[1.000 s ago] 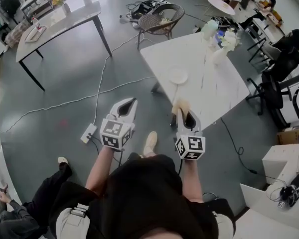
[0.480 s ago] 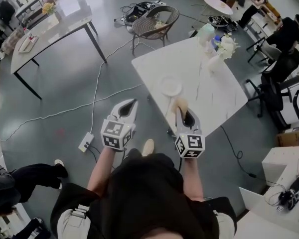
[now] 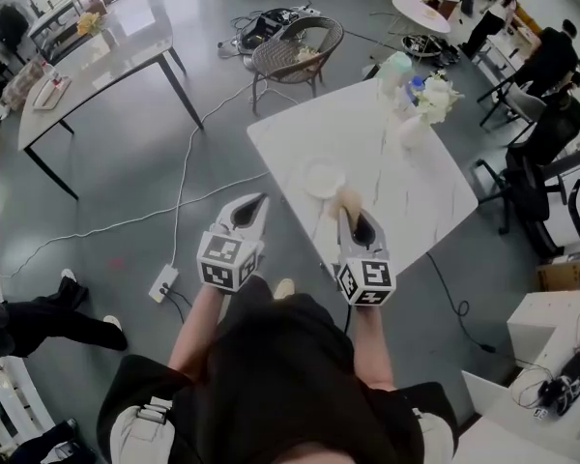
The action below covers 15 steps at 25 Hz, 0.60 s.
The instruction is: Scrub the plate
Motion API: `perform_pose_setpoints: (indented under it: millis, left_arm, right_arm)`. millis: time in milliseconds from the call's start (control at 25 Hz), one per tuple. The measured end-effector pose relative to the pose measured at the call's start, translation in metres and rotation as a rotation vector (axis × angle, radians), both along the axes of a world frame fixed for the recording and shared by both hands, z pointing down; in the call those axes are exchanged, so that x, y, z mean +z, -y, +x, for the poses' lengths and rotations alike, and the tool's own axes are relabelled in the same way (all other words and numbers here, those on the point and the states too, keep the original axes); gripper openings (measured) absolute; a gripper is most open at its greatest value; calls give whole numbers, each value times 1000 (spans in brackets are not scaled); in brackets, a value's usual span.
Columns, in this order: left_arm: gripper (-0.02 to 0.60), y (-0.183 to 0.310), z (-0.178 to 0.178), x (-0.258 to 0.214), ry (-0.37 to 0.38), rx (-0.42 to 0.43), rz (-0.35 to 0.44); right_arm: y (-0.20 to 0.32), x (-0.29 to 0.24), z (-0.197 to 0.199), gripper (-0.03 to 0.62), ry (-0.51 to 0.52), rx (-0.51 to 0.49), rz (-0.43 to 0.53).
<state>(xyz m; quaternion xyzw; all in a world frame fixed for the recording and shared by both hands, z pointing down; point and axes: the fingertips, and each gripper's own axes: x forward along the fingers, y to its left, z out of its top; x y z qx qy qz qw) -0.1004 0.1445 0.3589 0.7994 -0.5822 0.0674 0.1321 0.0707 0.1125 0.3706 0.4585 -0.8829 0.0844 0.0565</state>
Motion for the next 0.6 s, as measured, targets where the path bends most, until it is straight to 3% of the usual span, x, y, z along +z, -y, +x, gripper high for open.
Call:
perform_pose_setpoints:
  millis: [360, 600]
  left_arm:
    - [6, 41, 3, 19, -3, 26, -44]
    - [6, 91, 10, 41, -22, 89, -90]
  right_arm:
    - [28, 17, 3, 74, -10, 19, -43]
    - [68, 37, 7, 74, -22, 69, -88]
